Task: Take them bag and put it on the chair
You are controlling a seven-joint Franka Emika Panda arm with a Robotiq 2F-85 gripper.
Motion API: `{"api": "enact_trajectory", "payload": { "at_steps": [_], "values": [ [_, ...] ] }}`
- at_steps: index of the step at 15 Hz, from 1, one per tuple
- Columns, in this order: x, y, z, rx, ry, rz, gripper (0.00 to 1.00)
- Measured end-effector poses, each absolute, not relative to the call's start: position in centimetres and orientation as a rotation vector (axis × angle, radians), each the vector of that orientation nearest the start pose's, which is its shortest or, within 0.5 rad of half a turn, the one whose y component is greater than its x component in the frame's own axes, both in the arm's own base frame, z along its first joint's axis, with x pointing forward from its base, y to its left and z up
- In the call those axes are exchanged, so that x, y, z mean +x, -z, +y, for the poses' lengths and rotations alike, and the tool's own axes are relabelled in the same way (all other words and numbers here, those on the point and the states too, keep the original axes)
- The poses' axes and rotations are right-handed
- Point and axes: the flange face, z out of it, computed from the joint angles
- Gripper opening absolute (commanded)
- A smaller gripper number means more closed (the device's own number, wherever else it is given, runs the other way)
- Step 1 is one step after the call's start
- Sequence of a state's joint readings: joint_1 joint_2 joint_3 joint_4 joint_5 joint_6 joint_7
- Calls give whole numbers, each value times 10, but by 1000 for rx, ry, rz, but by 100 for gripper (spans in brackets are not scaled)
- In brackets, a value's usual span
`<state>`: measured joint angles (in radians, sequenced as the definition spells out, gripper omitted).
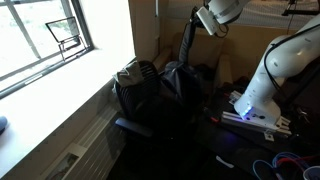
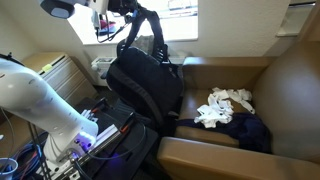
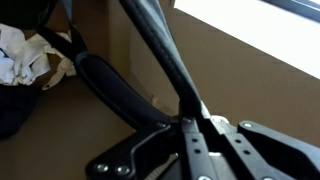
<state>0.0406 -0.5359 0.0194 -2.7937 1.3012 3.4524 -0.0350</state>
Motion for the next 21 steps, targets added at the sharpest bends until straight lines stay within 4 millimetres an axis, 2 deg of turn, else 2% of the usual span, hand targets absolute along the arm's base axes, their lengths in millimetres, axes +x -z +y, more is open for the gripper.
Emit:
{"api": "enact_trajectory", "payload": {
  "at_steps": [1, 4, 6, 7, 9, 12, 15, 17, 19, 21],
  "values": [
    [341, -448, -92, -1930, 1280, 1552, 2],
    [341, -446, -93, -1928, 1275, 1561, 2],
    [339, -452, -107, -1849, 1285, 1623, 2],
    [335, -457, -121, -1791, 1296, 1668, 2],
    [320, -463, -165, -1673, 1307, 1773, 2],
    [278, -457, -240, -1467, 1279, 1951, 2],
    [230, -433, -306, -1260, 1228, 2127, 2],
    [205, -408, -337, -1123, 1163, 2227, 2],
    [195, -381, -354, -994, 1080, 2314, 2],
    [193, -354, -363, -864, 996, 2394, 2]
  ]
}}
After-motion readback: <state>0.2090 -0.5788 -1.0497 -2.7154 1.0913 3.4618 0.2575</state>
